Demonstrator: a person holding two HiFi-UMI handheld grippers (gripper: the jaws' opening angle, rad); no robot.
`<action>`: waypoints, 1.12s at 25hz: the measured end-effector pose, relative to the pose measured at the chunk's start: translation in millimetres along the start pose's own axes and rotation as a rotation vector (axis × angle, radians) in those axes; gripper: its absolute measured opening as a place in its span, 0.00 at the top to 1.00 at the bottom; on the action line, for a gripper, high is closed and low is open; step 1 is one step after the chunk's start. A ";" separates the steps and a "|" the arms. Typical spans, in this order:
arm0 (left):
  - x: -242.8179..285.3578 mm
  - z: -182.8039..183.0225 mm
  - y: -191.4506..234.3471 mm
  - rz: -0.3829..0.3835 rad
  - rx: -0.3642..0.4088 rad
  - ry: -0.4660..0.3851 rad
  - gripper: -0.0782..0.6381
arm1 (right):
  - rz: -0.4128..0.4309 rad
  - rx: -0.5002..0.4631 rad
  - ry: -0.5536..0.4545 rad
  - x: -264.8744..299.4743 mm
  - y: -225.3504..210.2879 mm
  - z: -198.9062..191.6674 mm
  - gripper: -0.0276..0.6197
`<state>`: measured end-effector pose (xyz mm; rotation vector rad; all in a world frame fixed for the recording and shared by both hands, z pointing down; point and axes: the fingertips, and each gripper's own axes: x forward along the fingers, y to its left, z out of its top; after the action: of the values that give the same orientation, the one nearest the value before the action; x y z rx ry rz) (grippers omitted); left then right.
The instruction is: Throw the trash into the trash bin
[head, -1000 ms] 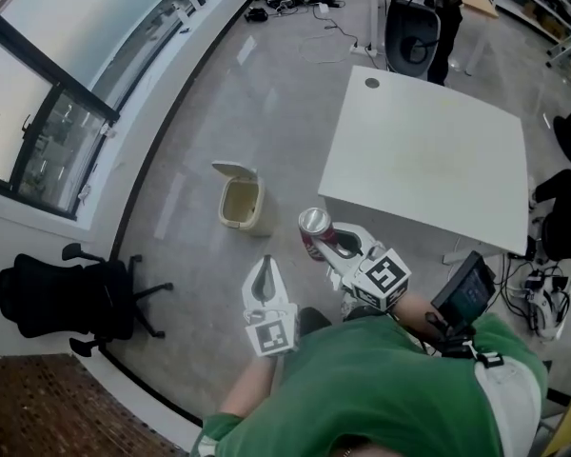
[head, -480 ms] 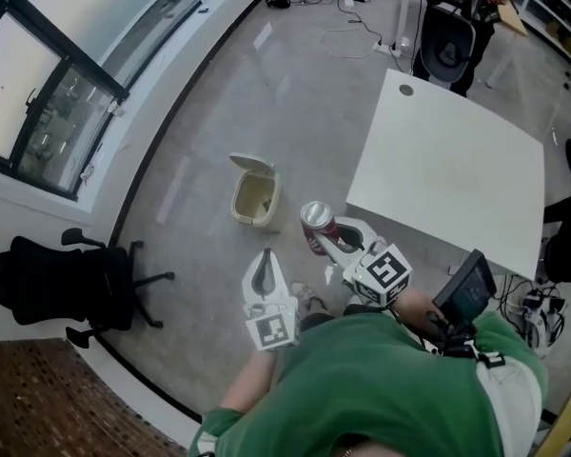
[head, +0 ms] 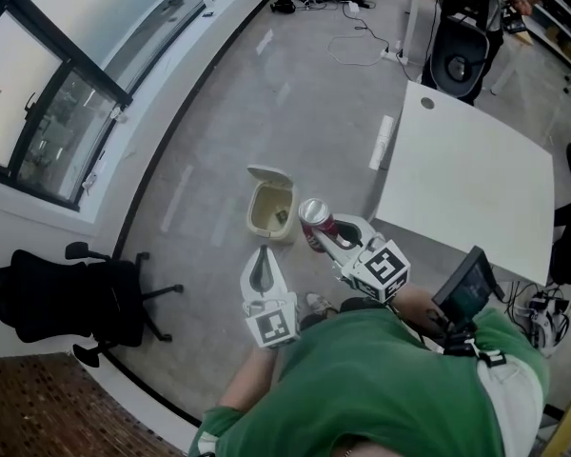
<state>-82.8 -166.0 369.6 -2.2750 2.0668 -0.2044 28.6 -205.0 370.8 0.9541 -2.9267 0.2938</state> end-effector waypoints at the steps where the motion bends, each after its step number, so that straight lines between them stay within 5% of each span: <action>1: 1.6 -1.9 7.4 -0.001 0.007 0.002 0.88 | 0.000 -0.002 0.000 7.5 2.8 -0.2 0.85; 13: 8.9 -18.2 61.3 0.025 -0.023 0.030 0.88 | 0.050 -0.019 0.038 68.2 27.4 -5.3 0.85; 28: 90.6 -27.6 84.0 0.089 -0.006 0.087 0.88 | 0.147 0.004 0.064 141.3 -27.6 -5.4 0.85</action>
<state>-161.1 -263.1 390.8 -2.2089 2.2078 -0.2975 -69.5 -307.6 395.5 0.7174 -2.9435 0.3294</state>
